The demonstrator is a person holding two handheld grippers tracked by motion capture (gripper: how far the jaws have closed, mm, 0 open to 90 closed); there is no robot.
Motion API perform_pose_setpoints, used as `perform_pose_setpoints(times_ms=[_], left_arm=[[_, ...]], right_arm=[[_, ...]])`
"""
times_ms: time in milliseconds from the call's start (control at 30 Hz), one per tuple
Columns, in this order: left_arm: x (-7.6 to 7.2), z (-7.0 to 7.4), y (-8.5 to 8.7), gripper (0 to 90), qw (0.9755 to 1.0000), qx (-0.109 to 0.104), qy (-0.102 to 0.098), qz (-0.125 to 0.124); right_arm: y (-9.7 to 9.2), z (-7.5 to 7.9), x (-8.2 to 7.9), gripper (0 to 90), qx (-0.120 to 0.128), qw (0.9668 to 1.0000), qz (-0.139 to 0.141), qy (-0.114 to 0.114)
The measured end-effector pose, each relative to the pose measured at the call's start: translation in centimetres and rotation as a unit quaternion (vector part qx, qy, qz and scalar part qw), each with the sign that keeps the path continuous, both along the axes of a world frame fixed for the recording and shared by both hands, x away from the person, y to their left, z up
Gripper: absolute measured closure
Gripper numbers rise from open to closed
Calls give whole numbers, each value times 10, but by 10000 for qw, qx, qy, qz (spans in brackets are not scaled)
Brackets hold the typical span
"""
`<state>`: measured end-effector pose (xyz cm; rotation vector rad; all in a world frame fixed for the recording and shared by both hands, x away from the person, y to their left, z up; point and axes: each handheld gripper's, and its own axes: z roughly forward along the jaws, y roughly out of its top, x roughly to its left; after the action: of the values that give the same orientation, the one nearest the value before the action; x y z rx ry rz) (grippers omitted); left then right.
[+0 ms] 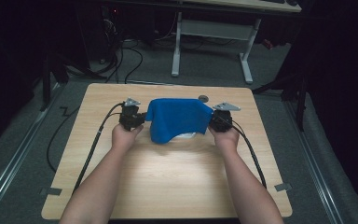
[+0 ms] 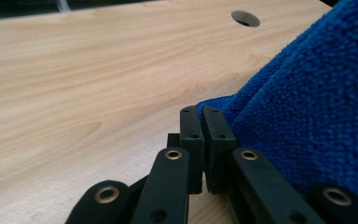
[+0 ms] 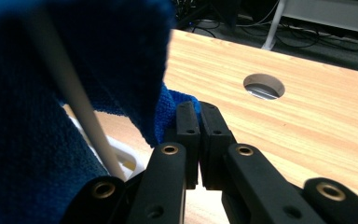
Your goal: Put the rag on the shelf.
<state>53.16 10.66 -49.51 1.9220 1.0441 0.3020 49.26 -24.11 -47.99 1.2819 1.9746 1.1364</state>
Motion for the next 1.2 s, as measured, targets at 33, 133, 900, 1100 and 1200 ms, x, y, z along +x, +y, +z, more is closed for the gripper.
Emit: perform_pose_setpoints(times_ms=[33,133,900,1100,1200], left_arm=[[0,-1,-1,878,10000,-15,26,-20],[0,-5,-4,877,9999,-40,73,-104],[0,-17,-9,811,9991,168,371,-146],[-4,-20,2,679,9993,16,294,215],[-6,-17,9,645,9992,38,185,341]], right_arm=[[1,-1,0,887,3,10000,1,15],[0,-6,-2,886,111,9999,-26,21],[1,-18,-5,823,135,9997,-7,202],[-3,-14,-6,679,92,9997,-72,212],[-7,-9,-7,647,111,9997,-143,187]])
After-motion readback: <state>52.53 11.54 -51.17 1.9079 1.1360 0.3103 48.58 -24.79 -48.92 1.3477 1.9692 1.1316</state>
